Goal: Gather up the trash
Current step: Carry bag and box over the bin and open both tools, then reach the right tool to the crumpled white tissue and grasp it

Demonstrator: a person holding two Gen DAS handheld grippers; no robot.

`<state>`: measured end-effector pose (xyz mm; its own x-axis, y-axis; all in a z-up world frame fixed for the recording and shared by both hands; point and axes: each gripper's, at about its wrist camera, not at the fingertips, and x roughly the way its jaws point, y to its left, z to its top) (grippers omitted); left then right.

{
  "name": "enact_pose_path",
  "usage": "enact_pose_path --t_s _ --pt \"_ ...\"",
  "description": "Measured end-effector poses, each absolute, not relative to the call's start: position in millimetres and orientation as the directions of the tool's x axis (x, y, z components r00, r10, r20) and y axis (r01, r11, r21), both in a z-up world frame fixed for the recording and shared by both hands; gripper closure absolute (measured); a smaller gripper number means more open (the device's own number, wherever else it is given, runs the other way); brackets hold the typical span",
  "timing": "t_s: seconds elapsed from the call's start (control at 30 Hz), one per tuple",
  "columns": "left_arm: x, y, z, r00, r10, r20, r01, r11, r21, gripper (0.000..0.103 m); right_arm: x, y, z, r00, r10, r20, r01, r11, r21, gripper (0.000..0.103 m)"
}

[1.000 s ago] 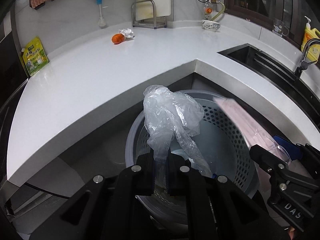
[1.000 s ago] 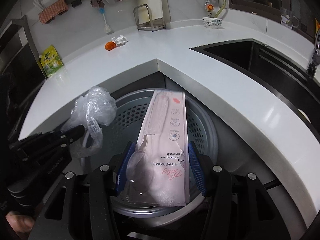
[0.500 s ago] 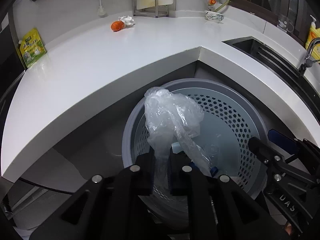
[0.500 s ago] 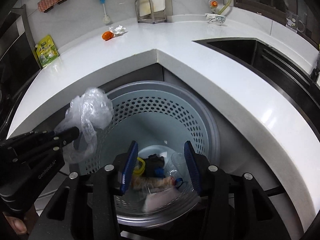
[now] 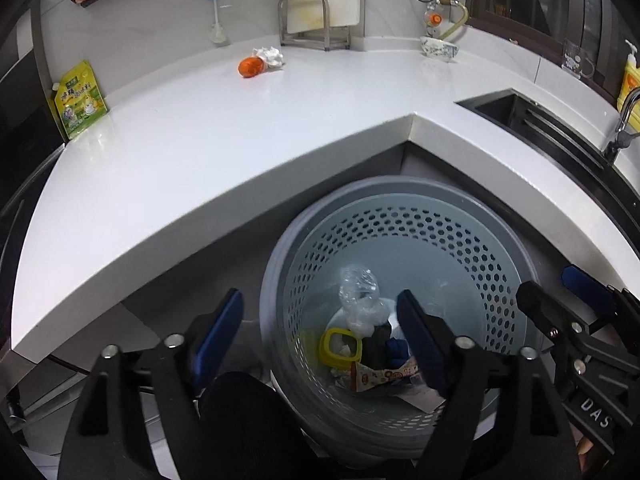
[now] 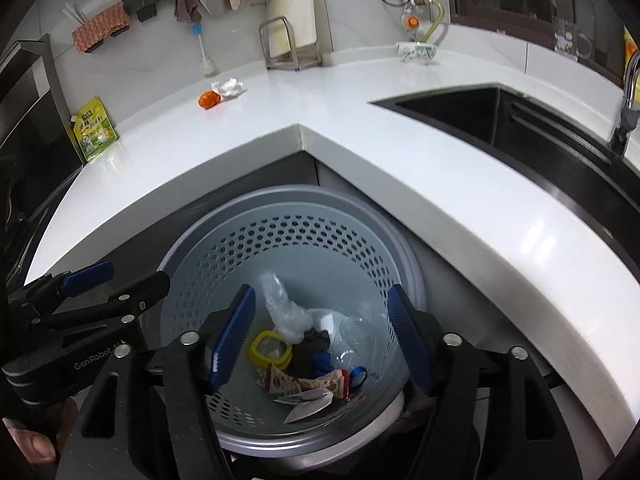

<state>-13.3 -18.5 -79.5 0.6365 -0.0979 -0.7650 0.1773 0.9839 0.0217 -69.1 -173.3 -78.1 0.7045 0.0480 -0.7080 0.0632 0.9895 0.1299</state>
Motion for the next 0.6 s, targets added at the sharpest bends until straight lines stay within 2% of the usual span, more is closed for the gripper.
enact_pose_path --t_s 0.07,0.17,0.6 --pt "-13 -17 -74 0.654 -0.093 -0.751 0.169 0.985 0.024 0.014 -70 -173 -75 0.722 0.042 -0.691 0.061 0.99 0.124 0.031" --pt "-12 -12 -66 0.685 -0.089 -0.723 0.15 0.989 0.02 0.008 -70 -176 -71 0.745 0.055 -0.665 0.051 0.989 0.139 0.028" --pt "27 15 -21 0.76 -0.059 -0.647 0.069 0.998 -0.01 0.006 -22 -182 -28 0.84 0.036 -0.541 0.01 0.997 0.081 0.024"
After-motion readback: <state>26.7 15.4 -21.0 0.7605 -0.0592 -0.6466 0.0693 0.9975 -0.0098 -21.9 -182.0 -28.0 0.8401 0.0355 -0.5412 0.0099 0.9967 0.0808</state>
